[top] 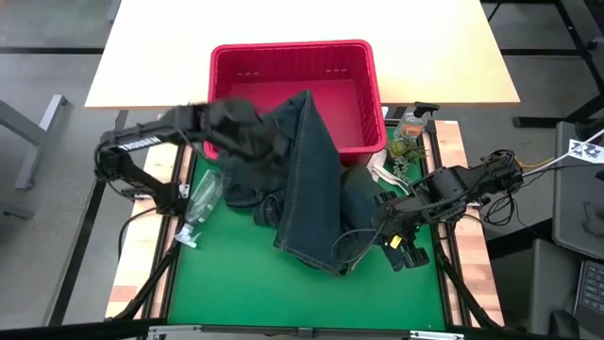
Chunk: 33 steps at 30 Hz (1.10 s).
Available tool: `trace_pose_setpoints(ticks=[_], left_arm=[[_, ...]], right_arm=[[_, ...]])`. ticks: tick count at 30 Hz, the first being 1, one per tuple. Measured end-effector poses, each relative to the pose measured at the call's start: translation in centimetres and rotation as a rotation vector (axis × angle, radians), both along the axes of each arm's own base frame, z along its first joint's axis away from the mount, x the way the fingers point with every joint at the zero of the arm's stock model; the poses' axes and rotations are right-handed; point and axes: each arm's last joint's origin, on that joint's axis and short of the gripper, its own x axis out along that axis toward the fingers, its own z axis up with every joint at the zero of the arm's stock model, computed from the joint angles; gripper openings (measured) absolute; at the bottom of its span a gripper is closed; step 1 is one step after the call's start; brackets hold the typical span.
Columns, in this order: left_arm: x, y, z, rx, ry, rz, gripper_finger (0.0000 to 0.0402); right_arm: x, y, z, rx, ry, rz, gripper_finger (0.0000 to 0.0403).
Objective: Fold laundry
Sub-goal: Fold the dark blue pants
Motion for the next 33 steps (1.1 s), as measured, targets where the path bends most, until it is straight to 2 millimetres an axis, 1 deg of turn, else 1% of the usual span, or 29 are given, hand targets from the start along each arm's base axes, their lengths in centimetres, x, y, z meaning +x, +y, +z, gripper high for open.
trace_pose_setpoints(ticks=[6, 11, 16, 21, 26, 30, 33], left_arm=[[2.9, -4.9, -2.2, 0.074, 0.061, -0.172, 0.0133], [4.8, -8.9, -4.6, 0.148, 0.131, -0.253, 0.0133], [6.4, -13.1, -7.6, 0.221, 0.213, -0.310, 0.0133], [7.7, -16.6, -10.9, 0.301, 0.295, -0.347, 0.0133], [8.6, -19.1, -14.1, 0.414, 0.359, -0.330, 0.0133], [9.3, -20.1, -16.0, 0.509, 0.375, -0.280, 0.0133], [9.8, -20.4, -16.9, 0.585, 0.372, -0.218, 0.0133]], right_arm=[[0.0, 0.0, 0.0, 0.003, 0.000, -0.009, 0.0010], [0.0, 0.0, 0.0, 0.004, -0.002, -0.010, 0.0010], [0.1, 0.0, 0.0, 0.005, -0.002, -0.012, 0.0010], [0.1, 0.0, 0.0, 0.005, -0.002, -0.012, 0.0010], [0.1, 0.0, 0.0, 0.005, -0.002, -0.012, 0.0010], [0.1, 0.0, 0.0, 0.005, -0.002, -0.011, 0.0010], [0.1, 0.0, 0.0, 0.005, -0.002, -0.011, 0.0010]])
